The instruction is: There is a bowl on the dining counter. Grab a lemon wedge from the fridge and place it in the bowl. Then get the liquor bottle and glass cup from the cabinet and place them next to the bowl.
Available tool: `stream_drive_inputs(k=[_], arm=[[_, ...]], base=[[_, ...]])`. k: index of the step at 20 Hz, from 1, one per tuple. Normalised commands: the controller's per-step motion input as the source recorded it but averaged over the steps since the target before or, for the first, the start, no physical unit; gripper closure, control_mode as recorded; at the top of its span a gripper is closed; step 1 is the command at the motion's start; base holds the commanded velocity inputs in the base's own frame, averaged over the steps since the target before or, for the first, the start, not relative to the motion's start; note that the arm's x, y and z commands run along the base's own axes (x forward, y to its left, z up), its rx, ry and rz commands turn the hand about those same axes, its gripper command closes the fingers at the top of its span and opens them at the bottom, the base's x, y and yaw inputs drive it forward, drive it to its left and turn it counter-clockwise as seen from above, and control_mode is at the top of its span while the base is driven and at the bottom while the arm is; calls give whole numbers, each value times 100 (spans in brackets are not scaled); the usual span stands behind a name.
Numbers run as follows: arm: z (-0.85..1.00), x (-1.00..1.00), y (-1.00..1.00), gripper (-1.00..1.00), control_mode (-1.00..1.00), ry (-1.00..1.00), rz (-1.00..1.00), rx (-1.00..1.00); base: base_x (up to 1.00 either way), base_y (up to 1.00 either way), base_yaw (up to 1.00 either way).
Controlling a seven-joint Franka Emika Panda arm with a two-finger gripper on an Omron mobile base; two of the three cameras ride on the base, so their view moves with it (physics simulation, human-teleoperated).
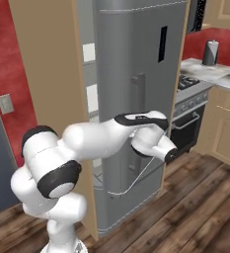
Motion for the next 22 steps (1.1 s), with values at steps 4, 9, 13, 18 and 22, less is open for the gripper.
stream_drive_inputs(k=[4,9,13,18,22], arm=[[-2,-21,-84,-100,-100,12,0,15],[-5,-43,-3,-100,-100,-6,0,-6],[0,-81,3,-100,-100,-28,0,-14],[0,-91,-5,-100,-100,-20,0,-8],[2,-76,-16,-100,-100,-9,0,-2]], base=[[0,0,0],[0,0,0],[0,0,0],[0,0,0],[0,0,0]])
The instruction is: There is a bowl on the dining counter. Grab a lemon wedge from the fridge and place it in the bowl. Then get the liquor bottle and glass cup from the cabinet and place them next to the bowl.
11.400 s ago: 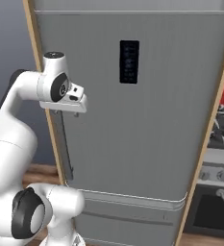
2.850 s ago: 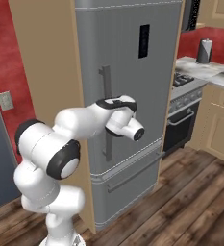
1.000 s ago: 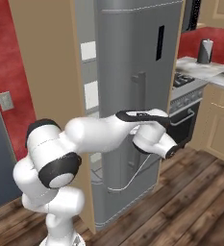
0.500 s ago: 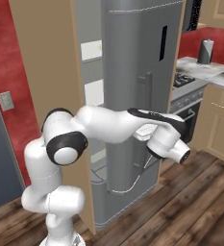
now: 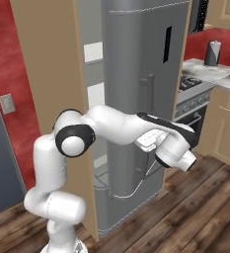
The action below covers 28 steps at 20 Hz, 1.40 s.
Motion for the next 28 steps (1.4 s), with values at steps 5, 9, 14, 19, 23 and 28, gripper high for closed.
stream_drive_inputs(k=[5,9,14,19,23,28], arm=[[12,-59,-57,-100,-100,0,0,0],[4,-43,-52,-100,-100,0,0,0],[0,-8,-32,-100,-100,0,-3,0],[0,0,-22,-100,-100,0,-5,0],[-1,2,0,-100,-100,0,-18,0],[-7,11,-3,-100,-100,0,-30,0]], base=[[0,0,0],[0,0,0],[0,0,0],[0,0,0],[0,0,0],[0,0,0]])
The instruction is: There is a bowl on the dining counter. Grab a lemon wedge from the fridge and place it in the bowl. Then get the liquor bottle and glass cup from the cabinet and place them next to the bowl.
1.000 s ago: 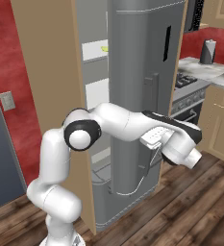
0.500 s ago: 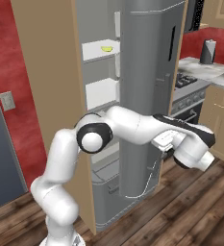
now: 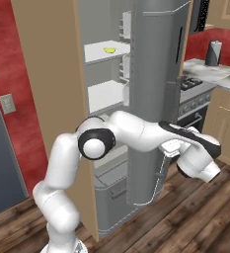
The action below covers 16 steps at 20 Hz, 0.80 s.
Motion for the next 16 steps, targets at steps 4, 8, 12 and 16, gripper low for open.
stream_drive_inputs(k=[4,8,12,16], arm=[[-8,18,-5,-100,-100,0,-33,0],[-1,2,-31,-100,-100,0,-14,0],[0,-3,-52,-100,-100,0,0,0],[0,-15,-42,-100,-100,0,0,0]], base=[[0,0,0],[0,0,0],[0,0,0],[0,0,0]])
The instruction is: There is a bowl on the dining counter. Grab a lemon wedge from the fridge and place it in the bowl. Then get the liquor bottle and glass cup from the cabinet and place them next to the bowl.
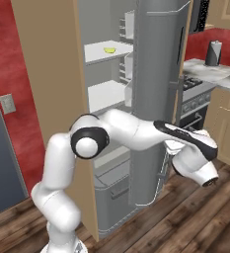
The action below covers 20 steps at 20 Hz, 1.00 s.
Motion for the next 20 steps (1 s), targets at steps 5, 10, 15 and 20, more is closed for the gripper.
stream_drive_inputs(k=[5,10,15,20], arm=[[0,-55,-8,-100,-100,-3,-4,0],[6,-98,8,-100,-100,-15,-7,-5],[34,-100,27,-100,-100,-18,-4,-18],[60,-79,58,-100,-100,-4,0,-22]], base=[[0,0,0],[0,0,0],[0,0,0],[0,0,0]])
